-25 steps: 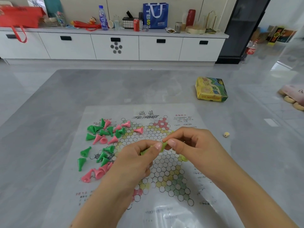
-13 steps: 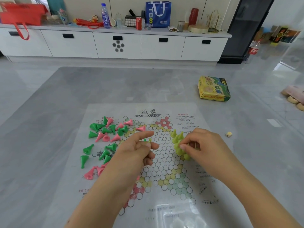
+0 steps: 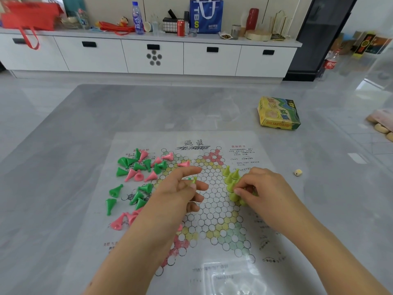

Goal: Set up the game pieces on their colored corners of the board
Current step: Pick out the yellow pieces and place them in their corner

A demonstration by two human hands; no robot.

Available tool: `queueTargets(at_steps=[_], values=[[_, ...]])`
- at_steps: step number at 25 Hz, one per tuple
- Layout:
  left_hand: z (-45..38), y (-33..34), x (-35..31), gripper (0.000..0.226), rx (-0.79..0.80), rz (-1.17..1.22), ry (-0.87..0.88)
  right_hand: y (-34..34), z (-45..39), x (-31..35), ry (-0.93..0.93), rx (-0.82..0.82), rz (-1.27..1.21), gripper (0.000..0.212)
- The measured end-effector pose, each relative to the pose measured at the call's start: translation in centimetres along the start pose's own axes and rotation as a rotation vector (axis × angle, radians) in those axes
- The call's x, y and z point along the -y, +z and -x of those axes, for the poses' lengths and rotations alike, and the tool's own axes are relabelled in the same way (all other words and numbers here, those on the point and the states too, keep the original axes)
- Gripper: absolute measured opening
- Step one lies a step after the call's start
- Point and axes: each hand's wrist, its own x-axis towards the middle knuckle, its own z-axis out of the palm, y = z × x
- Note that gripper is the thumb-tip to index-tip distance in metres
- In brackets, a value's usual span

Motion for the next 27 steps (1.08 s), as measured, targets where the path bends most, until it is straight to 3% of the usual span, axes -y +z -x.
queueTargets(at_steps=[8, 12, 17, 25, 27], values=[[0.4, -0.1, -0.3, 0.036, 0.062, -0.051, 0.019, -0.7, 0.2, -0.1, -0.019, -0.011, 0.026, 0.017], [1.0, 0.5, -0.4, 0.038, 0.128, -0.237, 0.063, -1.8, 0.7, 1.4, -0.038, -0.108, -0.215, 0.015], [1.3, 0.9, -0.2, 0.044, 0.198, -0.281, 0.091, -1.2, 1.1, 3.2, -0.07, 0.018, -0.424, 0.011], [0.9, 0.4, 0.3, 0.045, 0.204, -0.323, 0.118, -1.0, 0.8, 3.5, -0.054, 0.043, -0.462, 0.011], [0.5, -0.6, 0.1, 0.039, 0.106, -0.429, 0.166, -1.7, 0.6, 3.2, 0.002, 0.006, -0.492, 0.011]])
